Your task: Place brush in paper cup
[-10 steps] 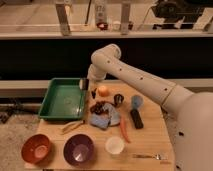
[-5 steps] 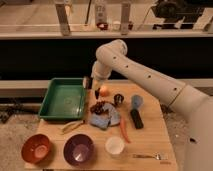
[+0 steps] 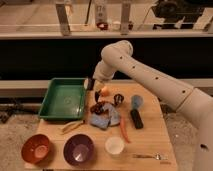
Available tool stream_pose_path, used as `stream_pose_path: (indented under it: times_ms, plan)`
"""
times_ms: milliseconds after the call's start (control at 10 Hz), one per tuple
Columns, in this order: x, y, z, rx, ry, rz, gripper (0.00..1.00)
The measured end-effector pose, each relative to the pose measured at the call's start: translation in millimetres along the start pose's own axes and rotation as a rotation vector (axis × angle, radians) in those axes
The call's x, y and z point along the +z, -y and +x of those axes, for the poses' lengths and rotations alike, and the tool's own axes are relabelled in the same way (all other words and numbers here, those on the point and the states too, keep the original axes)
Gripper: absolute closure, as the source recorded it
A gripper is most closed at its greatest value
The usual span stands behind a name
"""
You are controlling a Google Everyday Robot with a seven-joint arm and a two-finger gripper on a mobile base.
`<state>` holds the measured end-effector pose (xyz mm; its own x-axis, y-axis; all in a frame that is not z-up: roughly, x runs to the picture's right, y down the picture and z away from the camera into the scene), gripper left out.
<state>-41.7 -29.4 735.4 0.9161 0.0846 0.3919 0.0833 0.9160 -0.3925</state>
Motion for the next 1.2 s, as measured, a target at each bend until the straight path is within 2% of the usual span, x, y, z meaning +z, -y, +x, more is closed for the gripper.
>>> stream_pose_path:
  times_ms: [600, 1000, 1200]
  plan:
    - [-21, -28, -6, 0.021, 0.043, -0.022, 1.0]
    - [-33, -44, 1, 0.069, 0.098, -0.017, 1.0]
    - [-42, -53, 8, 0.097, 0.11, -0.005, 1.0]
